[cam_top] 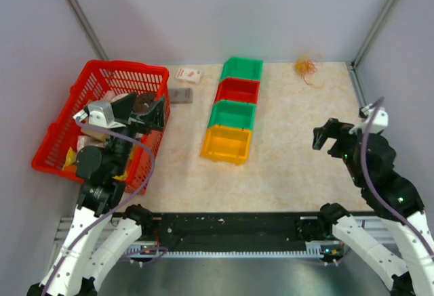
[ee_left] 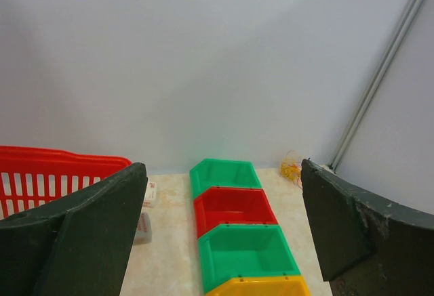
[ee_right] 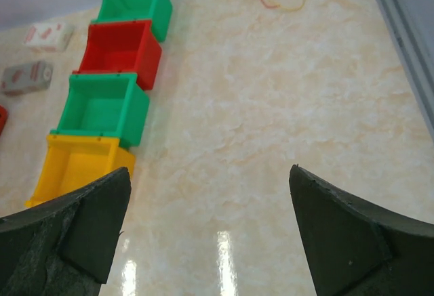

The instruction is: Untangle the cables

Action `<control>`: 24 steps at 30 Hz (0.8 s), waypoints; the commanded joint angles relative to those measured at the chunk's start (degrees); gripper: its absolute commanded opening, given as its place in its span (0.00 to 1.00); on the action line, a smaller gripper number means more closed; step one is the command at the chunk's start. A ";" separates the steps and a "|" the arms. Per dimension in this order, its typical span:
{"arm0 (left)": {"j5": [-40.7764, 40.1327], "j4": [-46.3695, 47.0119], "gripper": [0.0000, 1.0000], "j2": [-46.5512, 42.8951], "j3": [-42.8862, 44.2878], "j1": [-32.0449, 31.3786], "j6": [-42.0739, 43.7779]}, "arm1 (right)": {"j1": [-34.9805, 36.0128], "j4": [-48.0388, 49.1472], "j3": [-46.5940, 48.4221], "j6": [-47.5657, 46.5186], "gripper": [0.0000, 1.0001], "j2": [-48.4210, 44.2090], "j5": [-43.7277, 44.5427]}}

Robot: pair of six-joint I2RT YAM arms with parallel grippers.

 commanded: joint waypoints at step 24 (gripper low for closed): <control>1.81 4.73 0.99 3.08 -0.20 -1.11 -5.44 | -28.22 50.77 13.51 20.67 0.96 67.08 -23.59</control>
